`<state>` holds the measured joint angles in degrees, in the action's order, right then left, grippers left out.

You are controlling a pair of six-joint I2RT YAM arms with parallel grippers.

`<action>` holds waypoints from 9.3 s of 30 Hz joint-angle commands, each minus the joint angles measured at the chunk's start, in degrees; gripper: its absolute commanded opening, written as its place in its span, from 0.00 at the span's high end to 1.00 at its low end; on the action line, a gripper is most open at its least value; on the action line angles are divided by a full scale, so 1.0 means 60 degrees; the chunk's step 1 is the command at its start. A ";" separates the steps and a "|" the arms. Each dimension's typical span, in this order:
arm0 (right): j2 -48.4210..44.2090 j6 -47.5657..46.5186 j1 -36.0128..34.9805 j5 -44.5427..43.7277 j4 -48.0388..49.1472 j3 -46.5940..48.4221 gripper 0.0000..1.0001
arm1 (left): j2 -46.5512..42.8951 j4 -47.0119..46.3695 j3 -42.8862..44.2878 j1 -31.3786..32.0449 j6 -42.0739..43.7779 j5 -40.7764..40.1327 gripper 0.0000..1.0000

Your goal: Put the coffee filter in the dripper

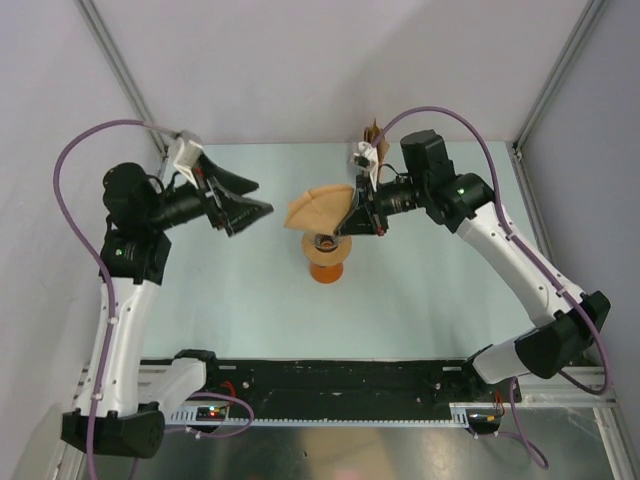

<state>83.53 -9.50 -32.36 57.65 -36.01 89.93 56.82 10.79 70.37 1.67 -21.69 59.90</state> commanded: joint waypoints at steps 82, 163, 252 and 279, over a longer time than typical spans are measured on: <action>-0.0793 -0.4055 -0.2414 -0.6602 -0.0003 0.0206 0.01 | 0.0982 -0.3826 -0.2714 0.2454 -0.6498 -0.0209 1.00; -0.0585 -0.5870 -0.3067 -0.7461 -0.0399 0.0887 0.12 | 0.1954 -0.5792 -0.2924 0.2689 -0.8918 0.0644 1.00; -0.0244 -0.3216 -0.1774 -0.0113 -0.2104 0.0400 0.92 | 0.1144 0.3790 0.1194 0.5104 0.4721 -0.1679 0.36; -0.1380 -0.3419 -0.2317 -0.5076 -0.1151 0.0412 0.13 | 0.2511 0.2515 0.0506 0.4269 -0.0657 -0.0411 1.00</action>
<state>74.74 -29.61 -45.98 32.53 -45.45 88.16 72.14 27.53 74.70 27.07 -23.09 58.13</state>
